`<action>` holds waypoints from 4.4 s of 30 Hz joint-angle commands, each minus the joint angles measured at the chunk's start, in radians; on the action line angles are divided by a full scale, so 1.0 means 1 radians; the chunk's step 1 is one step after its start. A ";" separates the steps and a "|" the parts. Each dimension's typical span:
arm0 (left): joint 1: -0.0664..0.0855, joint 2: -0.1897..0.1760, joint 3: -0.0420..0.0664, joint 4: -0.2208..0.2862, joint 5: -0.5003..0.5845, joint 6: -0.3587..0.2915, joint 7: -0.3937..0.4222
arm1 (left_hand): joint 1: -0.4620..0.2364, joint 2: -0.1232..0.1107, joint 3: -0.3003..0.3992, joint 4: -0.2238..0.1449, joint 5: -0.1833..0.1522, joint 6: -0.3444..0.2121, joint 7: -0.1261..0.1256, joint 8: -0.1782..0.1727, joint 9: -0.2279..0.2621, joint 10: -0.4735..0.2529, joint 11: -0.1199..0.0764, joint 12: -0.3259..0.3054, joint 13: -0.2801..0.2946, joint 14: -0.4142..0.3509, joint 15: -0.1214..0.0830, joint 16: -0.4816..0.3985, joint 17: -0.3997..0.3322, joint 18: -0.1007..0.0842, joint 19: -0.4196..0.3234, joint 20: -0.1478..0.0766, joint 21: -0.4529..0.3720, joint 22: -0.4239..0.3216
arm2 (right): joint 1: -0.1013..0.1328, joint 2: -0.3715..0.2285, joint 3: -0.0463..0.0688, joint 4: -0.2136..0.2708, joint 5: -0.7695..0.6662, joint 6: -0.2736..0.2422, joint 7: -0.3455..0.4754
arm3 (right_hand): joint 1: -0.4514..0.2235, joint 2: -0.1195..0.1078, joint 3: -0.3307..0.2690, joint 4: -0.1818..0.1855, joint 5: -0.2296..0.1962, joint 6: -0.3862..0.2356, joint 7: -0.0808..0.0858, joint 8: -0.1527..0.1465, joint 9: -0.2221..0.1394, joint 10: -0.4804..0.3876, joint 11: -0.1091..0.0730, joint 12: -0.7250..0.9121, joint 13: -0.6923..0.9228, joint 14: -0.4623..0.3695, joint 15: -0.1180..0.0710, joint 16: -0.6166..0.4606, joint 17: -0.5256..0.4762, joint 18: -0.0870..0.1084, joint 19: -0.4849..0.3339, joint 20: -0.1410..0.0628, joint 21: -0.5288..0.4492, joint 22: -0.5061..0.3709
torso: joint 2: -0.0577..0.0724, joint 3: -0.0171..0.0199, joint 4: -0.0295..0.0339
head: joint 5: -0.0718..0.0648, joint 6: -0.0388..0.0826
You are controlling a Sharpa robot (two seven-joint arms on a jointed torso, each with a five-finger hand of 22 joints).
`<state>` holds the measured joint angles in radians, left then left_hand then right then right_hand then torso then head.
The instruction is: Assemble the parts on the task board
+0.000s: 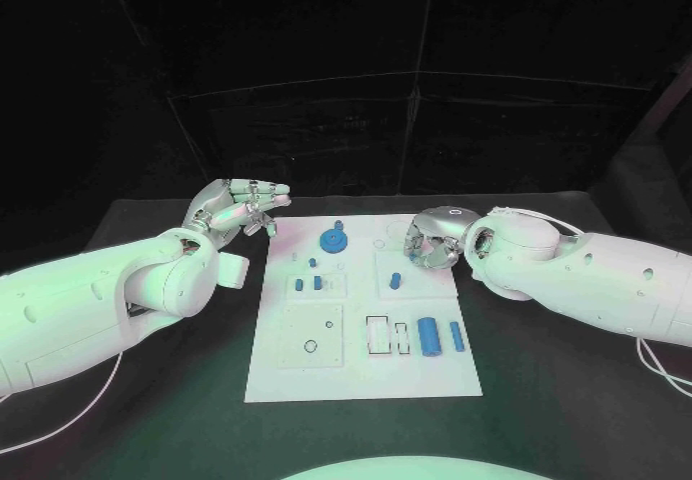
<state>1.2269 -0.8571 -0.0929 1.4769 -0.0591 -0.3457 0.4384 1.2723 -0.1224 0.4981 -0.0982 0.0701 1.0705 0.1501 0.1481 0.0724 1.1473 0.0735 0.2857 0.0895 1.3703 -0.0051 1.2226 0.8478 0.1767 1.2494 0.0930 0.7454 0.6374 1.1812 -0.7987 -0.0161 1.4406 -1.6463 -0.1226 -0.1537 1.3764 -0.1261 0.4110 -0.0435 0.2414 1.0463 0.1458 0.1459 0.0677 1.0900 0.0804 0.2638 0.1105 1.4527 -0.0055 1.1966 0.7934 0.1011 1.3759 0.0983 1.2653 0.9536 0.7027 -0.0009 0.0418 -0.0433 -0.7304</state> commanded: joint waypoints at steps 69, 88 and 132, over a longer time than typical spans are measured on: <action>0.001 0.027 0.000 -0.040 0.027 0.021 -0.011 | -0.002 0.013 -0.007 0.003 -0.003 -0.001 0.004 0.005 -0.003 -0.001 0.004 0.009 0.001 -0.013 -0.001 -0.012 -0.012 0.007 -0.012 0.001 -0.014 -0.006 | -0.072 0.115 -0.015 0.247 0.045 -0.110 0.013 | 0.018 0.031 0.101 -0.042 -0.076 0.101 -0.021 0.016 0.008 0.101 -0.031 0.025 -0.003 0.024 -0.030 0.069 0.107 -0.003 0.032 -0.033 0.040 0.066 | 0.000 -0.0005 -0.0014 | 0.109 -0.042; 0.001 0.032 0.000 -0.044 0.027 0.025 -0.012 | -0.001 0.014 -0.009 0.003 -0.003 -0.004 0.005 0.004 -0.003 -0.004 0.005 0.009 0.001 -0.015 0.000 -0.014 -0.015 0.006 -0.012 0.002 -0.017 -0.007 | -0.092 0.144 -0.026 0.217 0.023 -0.051 -0.003 | 0.012 0.030 0.101 -0.041 -0.076 0.098 -0.019 0.014 0.007 0.099 -0.029 0.023 -0.003 0.023 -0.029 0.068 0.104 -0.002 0.030 -0.033 0.038 0.063 | -0.001 -0.0007 -0.0007 | 0.121 -0.061; 0.001 0.031 0.000 -0.046 0.027 0.033 -0.022 | -0.001 0.015 -0.010 0.003 -0.003 -0.005 0.005 0.004 -0.004 -0.005 0.005 0.010 0.001 -0.016 0.000 -0.015 -0.017 0.006 -0.012 0.002 -0.018 -0.008 | -0.102 0.167 -0.027 0.206 -0.017 -0.025 -0.052 | 0.007 0.031 0.099 -0.039 -0.076 0.099 -0.019 0.013 0.007 0.099 -0.029 0.022 -0.003 0.022 -0.028 0.068 0.103 -0.002 0.029 -0.032 0.038 0.061 | -0.001 -0.0013 -0.0001 | 0.126 -0.073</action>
<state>1.2270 -0.8262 -0.0930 1.4306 -0.0333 -0.3275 0.4155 1.2687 -0.1187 0.4954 -0.0952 0.0701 1.0704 0.1500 0.1480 0.0699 1.1436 0.0771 0.2904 0.0891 1.3632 -0.0050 1.2112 0.8322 0.1766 1.2460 0.0963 0.7321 0.6303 1.0790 -0.6329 -0.0427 1.6456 -1.6478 -0.1583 -0.1989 1.3930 -0.0988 0.5087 -0.0848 0.1604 1.1444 0.1232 0.1558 0.0733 1.1843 0.0468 0.2921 0.1070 1.4685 -0.0287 1.2604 0.8969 0.1008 1.4046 0.0694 1.3040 1.0168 0.7018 -0.0019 0.0416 0.0828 -0.8035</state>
